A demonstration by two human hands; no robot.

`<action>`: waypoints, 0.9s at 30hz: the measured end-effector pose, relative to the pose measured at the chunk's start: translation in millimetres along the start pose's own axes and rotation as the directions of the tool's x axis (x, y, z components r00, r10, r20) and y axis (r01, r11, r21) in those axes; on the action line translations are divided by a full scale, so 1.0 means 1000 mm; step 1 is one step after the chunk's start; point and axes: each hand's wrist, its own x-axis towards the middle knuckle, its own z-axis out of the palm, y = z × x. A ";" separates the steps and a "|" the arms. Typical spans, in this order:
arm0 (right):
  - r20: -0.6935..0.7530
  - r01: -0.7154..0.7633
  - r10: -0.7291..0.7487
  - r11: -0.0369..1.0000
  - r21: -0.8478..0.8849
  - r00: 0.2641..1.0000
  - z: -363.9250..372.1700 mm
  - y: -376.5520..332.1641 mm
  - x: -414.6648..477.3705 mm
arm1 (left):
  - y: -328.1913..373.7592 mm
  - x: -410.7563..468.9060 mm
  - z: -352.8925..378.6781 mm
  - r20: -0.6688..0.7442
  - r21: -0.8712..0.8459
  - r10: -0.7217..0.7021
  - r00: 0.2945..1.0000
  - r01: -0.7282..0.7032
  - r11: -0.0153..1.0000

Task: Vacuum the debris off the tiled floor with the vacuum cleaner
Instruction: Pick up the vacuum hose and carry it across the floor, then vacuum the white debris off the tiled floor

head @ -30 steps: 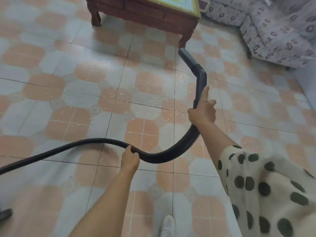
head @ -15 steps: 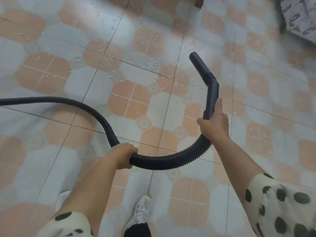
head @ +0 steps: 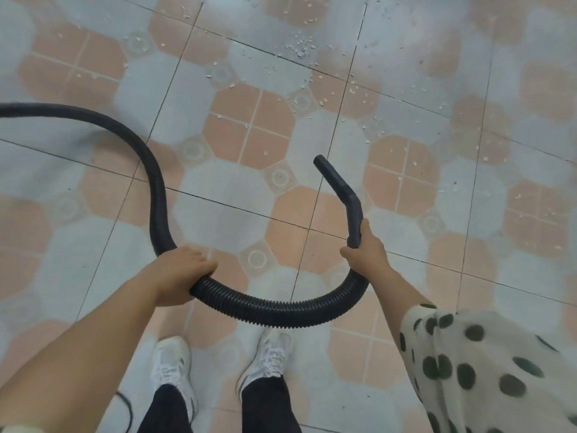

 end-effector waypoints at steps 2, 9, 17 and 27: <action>0.026 -0.034 0.035 0.999 -0.031 0.999 0.018 0.005 0.011 | -0.005 0.000 0.014 0.014 0.032 0.017 1.000 -0.018 0.999; 0.080 0.005 0.009 0.984 -0.176 0.997 0.089 -0.004 0.043 | -0.023 0.011 0.064 0.065 0.072 0.074 0.995 -0.079 0.994; -0.008 0.072 -0.076 0.973 -0.221 0.997 0.124 -0.045 0.087 | -0.076 0.015 0.075 0.026 0.108 0.041 0.999 -0.043 0.993; -0.032 0.080 -0.089 0.971 -0.224 0.995 0.134 -0.105 0.115 | -0.142 0.004 0.062 0.101 0.045 -0.095 0.990 0.091 0.995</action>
